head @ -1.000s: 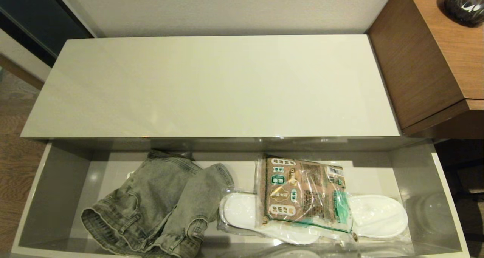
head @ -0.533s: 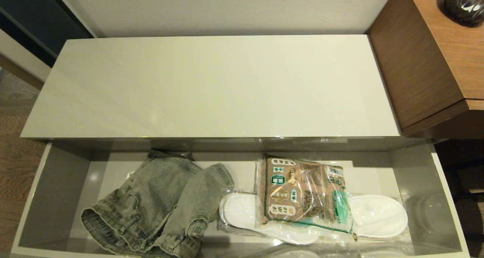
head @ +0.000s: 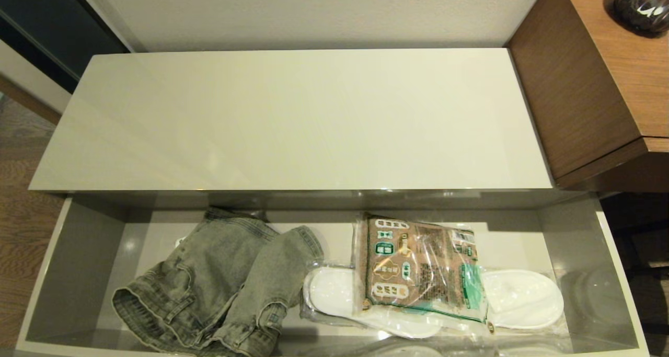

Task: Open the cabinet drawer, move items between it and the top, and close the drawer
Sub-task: Take out the shorts from the drawer

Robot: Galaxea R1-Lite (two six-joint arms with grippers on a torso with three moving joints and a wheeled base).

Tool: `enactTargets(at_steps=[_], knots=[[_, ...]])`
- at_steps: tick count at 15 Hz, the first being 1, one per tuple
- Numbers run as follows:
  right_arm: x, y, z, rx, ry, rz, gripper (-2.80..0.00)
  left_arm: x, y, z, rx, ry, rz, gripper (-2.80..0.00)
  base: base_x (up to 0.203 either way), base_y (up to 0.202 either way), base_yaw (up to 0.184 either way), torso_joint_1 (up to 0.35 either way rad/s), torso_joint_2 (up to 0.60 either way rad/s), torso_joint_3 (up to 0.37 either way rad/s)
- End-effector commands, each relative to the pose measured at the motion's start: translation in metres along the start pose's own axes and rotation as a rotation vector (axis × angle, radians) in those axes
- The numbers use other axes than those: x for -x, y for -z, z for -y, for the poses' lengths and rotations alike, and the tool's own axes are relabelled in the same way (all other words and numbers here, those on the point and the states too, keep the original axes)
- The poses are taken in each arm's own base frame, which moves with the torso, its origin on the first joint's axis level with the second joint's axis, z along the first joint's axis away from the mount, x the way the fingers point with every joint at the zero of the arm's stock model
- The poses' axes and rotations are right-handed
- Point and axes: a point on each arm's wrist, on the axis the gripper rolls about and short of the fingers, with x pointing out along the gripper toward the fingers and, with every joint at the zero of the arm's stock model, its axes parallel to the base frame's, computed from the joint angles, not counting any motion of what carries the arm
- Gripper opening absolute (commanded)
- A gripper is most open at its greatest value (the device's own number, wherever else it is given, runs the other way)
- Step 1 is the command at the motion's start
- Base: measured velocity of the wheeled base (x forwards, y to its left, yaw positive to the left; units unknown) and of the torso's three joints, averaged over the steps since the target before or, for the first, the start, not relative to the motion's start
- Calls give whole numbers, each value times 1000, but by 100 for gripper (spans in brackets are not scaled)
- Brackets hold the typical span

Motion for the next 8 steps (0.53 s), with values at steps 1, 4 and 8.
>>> enactTargets(at_steps=[1, 4, 8], knots=[[-4, 23, -2, 32, 54, 44, -280, 0, 0, 0, 0, 0, -1, -280, 0, 0, 0, 0, 0, 0], [-20, 40, 10, 22, 205, 166, -280, 0, 0, 0, 0, 0, 0, -280, 0, 0, 0, 0, 0, 0], [-38, 66, 23, 65, 343, 293, -280, 0, 0, 0, 0, 0, 0, -280, 0, 0, 0, 0, 0, 0]])
